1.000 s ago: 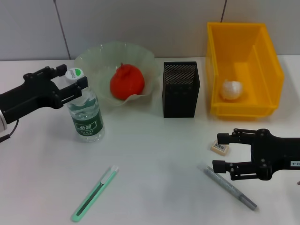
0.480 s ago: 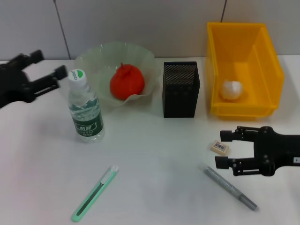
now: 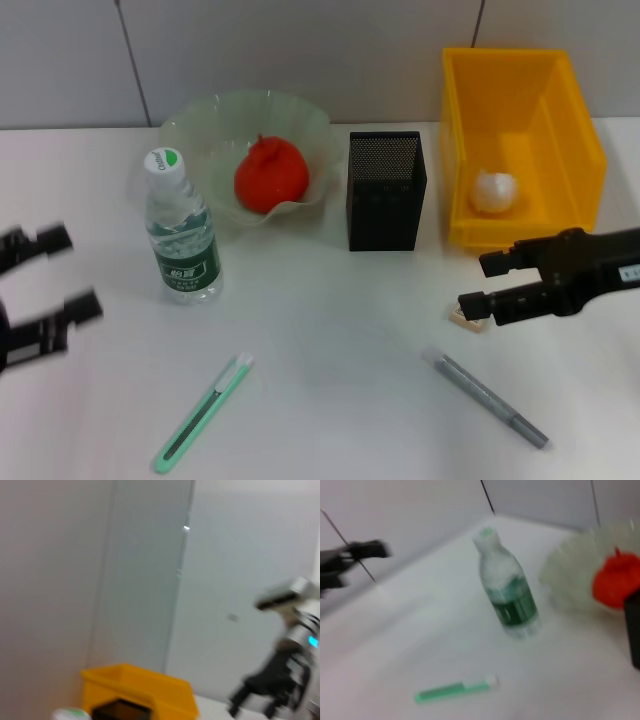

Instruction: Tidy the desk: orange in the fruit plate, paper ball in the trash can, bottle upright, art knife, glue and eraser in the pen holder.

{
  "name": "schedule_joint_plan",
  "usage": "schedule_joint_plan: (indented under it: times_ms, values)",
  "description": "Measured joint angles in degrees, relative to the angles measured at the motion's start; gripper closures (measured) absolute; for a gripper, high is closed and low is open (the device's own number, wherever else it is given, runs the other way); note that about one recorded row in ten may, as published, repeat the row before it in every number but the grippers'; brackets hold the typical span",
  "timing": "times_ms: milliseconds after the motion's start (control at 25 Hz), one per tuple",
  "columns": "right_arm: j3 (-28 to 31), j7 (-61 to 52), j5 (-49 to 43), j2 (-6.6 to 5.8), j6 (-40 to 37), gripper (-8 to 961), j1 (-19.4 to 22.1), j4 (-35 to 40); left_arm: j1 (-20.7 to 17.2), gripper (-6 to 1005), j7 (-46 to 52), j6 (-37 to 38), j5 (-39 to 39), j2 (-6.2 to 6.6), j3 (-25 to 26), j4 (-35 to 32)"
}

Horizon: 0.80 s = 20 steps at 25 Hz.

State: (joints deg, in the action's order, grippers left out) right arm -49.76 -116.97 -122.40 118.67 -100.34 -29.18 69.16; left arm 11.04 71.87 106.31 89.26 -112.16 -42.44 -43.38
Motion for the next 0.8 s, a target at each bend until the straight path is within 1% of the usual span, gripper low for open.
schedule_joint_plan:
  times_ms: [40,80,120,200,240,280,320,400,440,480,520,640,800]
  values:
    - [-1.3,-3.1,-2.1,-0.05,-0.2,120,-1.1,1.8,-0.3,148,-0.6,1.0,1.1,0.13,0.0,0.6]
    - [-3.7,-8.3,-6.5,-0.09,-0.5,120,-3.2,4.7,-0.9,149,-2.0,2.3,3.0,0.23,0.1,1.5]
    - [-3.7,-8.3,-6.5,-0.09,-0.5,120,-3.2,4.7,-0.9,149,-2.0,2.3,3.0,0.23,0.1,1.5]
    - [-6.5,-13.1,-11.5,-0.05,-0.7,120,-5.8,7.1,-1.6,150,-3.9,3.3,5.1,0.21,0.1,2.3]
    - [-7.9,-15.2,-13.7,0.0,-0.8,120,-7.2,7.8,-1.9,150,-4.8,3.6,6.1,0.14,0.1,2.4]
    - [-10.7,-19.4,-17.9,0.02,-1.1,120,-10.0,8.2,-2.2,150,-5.6,3.8,7.8,-0.04,0.0,2.6]
    - [-10.7,-19.4,-17.9,0.02,-1.1,120,-10.0,8.2,-2.2,151,-5.6,3.8,7.8,-0.04,0.0,2.6]
    - [-13.1,-22.4,-20.6,0.08,-1.3,120,-12.6,7.8,-2.2,152,-5.9,3.9,9.3,-0.14,0.1,3.0]
    - [-14.3,-23.9,-21.5,0.17,-1.4,120,-13.8,7.4,-2.2,152,-6.0,4.0,9.8,-0.18,0.1,3.3]
    - [-16.3,-26.3,-22.0,0.28,-0.8,120,-16.2,5.8,-2.0,153,-6.7,3.9,10.7,-0.17,0.1,4.2]
    - [-16.3,-26.3,-22.0,0.28,-0.8,120,-16.2,5.8,-2.0,153,-6.7,3.9,10.7,-0.17,0.1,4.2]
    - [-18.9,-29.5,-22.0,0.41,0.7,120,-20.4,1.7,-1.9,155,-7.6,3.8,11.2,-0.06,0.1,5.1]
    - [-20.7,-31.1,-22.0,0.53,3.2,120,-26.2,-6.6,-1.8,156,-8.8,3.4,13.2,-0.12,0.1,5.4]
